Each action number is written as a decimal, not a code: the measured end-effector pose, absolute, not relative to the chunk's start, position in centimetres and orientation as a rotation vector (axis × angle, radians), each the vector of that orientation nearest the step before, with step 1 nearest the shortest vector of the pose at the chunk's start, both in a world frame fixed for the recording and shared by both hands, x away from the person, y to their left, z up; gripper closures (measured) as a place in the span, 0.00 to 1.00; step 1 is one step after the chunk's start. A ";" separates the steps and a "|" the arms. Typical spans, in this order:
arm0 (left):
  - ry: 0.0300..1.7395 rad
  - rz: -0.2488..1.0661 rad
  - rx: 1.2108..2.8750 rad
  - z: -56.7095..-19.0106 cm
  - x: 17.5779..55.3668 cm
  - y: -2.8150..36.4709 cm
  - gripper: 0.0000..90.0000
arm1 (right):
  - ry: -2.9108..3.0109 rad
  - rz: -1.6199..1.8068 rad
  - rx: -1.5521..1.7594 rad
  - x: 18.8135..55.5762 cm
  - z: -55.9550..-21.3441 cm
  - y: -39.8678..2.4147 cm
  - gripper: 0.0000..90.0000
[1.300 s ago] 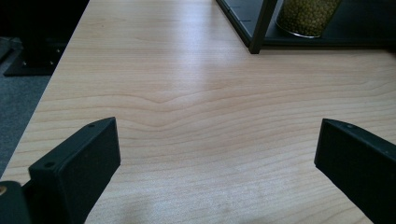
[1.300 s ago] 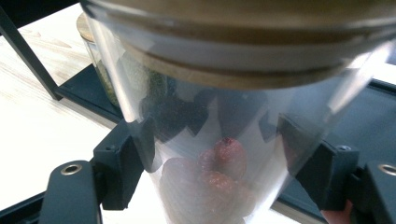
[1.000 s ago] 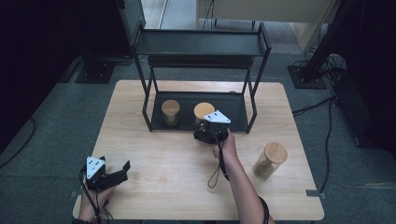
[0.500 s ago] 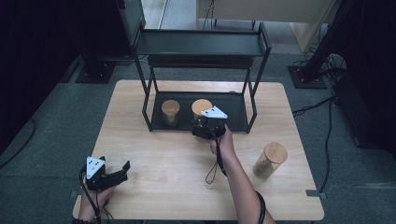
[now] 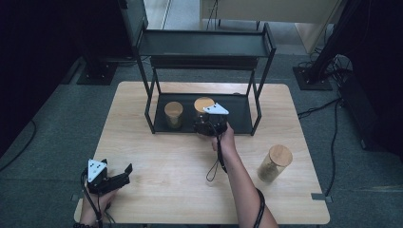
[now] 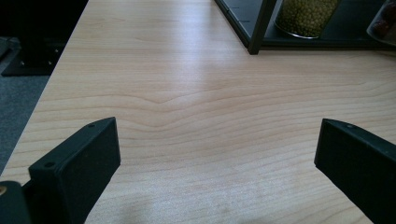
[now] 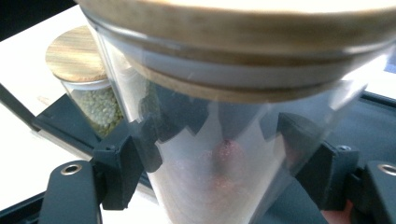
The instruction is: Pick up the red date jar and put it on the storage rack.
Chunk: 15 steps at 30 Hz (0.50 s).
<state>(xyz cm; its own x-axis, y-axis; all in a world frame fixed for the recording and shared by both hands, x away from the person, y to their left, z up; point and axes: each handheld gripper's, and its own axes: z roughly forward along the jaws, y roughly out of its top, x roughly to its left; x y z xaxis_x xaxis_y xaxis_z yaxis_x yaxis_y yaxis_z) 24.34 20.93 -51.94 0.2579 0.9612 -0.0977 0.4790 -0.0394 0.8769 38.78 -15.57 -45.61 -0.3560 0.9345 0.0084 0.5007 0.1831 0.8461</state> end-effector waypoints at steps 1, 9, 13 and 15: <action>1.350 0.694 1.657 -51.9 24.3 20.9 0.01 | 1.940 1.075 1.343 38.9 -45.6 -15.5 0.29; 1.348 0.694 1.658 -51.9 24.3 20.9 0.01 | 1.942 1.068 1.338 40.0 -45.6 -15.0 0.29; 1.347 0.693 1.658 -51.9 24.3 20.9 0.01 | 1.942 1.066 1.341 40.4 -45.6 -14.8 0.29; 1.346 0.695 1.659 -51.9 24.3 20.9 0.01 | 1.941 1.064 1.339 40.7 -45.7 -14.8 0.29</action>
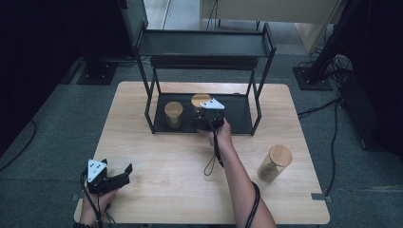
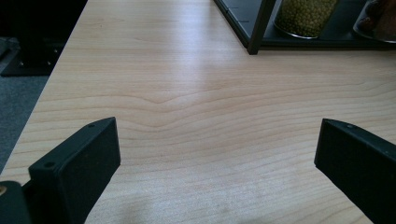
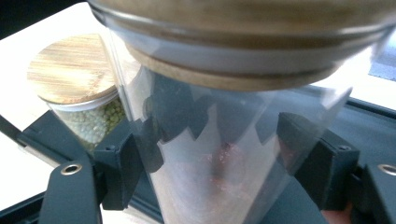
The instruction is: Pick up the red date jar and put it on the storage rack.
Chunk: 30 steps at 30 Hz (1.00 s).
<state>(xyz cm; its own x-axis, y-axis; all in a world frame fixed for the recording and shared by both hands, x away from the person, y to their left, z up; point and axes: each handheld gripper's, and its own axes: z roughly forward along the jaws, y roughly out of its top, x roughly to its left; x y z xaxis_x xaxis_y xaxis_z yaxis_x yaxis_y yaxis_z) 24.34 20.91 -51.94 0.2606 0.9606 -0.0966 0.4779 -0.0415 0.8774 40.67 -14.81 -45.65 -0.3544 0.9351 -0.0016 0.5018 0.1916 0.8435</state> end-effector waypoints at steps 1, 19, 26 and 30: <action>1.346 0.694 1.659 -51.9 24.3 20.9 0.01 | 1.939 1.063 1.342 40.9 -45.7 -14.8 0.29; 1.342 0.692 1.662 -51.9 24.4 20.9 0.01 | 1.896 1.110 1.383 42.1 -45.3 -14.3 0.04; 1.342 0.691 1.661 -51.9 24.3 20.9 0.01 | 1.910 1.097 1.395 41.9 -45.5 -14.4 0.02; 1.340 0.692 1.666 -51.9 24.4 20.9 0.01 | 1.914 1.100 1.397 41.8 -45.7 -14.4 0.02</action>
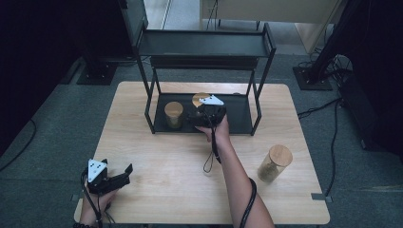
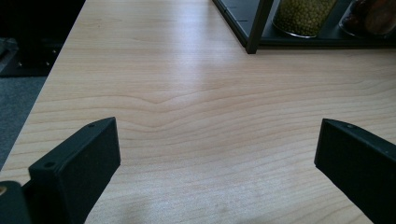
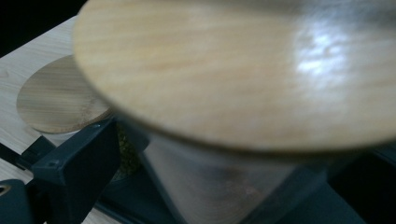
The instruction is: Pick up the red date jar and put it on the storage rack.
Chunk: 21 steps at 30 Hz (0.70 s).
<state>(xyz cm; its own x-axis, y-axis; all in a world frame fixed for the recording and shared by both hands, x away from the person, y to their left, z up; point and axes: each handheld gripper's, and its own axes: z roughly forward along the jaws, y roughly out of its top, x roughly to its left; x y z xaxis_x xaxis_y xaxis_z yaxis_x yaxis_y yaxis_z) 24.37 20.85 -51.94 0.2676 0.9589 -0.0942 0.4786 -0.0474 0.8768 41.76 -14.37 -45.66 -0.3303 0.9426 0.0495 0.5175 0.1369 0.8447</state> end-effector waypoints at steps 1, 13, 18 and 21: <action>1.340 0.691 1.666 -51.9 24.4 20.8 0.01 | 1.917 1.100 1.396 41.6 -45.8 -14.3 0.02; 1.339 0.693 1.670 -51.9 24.4 20.8 0.01 | 1.921 1.104 1.389 40.8 -46.2 -14.6 0.02; 1.339 0.693 1.673 -51.9 24.4 20.8 0.01 | 1.923 1.101 1.391 40.5 -46.5 -14.9 0.02; 1.339 0.694 1.675 -51.9 24.4 20.8 0.01 | 1.925 1.100 1.396 40.3 -46.7 -15.1 0.02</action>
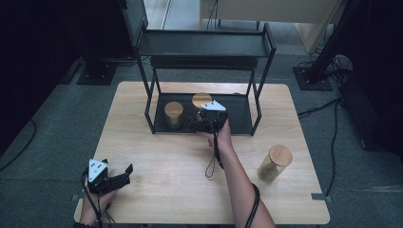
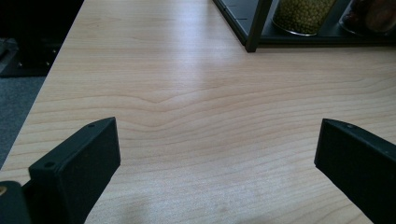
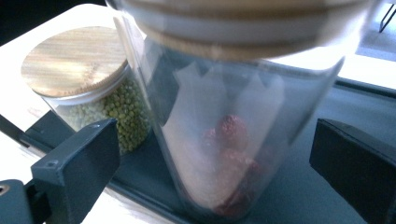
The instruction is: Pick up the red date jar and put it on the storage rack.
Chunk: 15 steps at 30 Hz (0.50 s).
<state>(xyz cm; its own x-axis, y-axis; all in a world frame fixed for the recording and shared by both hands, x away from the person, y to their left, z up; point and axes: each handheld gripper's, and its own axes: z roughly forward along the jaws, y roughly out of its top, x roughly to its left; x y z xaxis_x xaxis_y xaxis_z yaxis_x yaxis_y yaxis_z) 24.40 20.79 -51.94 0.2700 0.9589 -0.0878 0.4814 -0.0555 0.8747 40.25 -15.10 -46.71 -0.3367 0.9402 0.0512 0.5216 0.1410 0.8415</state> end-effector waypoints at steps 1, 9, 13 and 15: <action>1.338 0.694 1.677 -51.9 24.4 20.8 0.01 | 1.925 1.101 1.398 40.2 -46.8 -15.1 0.02; 1.339 0.698 1.681 -51.9 24.4 20.8 0.01 | 1.937 1.102 1.405 39.4 -47.6 -15.5 0.02; 1.339 0.700 1.681 -51.9 24.4 20.7 0.01 | 1.943 1.089 1.414 38.9 -48.1 -15.9 0.02; 1.339 0.701 1.683 -51.9 24.4 20.7 0.01 | 1.944 1.091 1.414 38.7 -48.2 -16.0 0.01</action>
<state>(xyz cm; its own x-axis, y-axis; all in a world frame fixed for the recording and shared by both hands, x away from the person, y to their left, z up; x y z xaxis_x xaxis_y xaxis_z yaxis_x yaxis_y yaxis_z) 24.40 20.72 -51.93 0.2692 0.9598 -0.0789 0.4824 -0.0635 0.8737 38.70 -16.00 -48.18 -0.3380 0.9392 0.0610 0.5416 0.1410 0.8287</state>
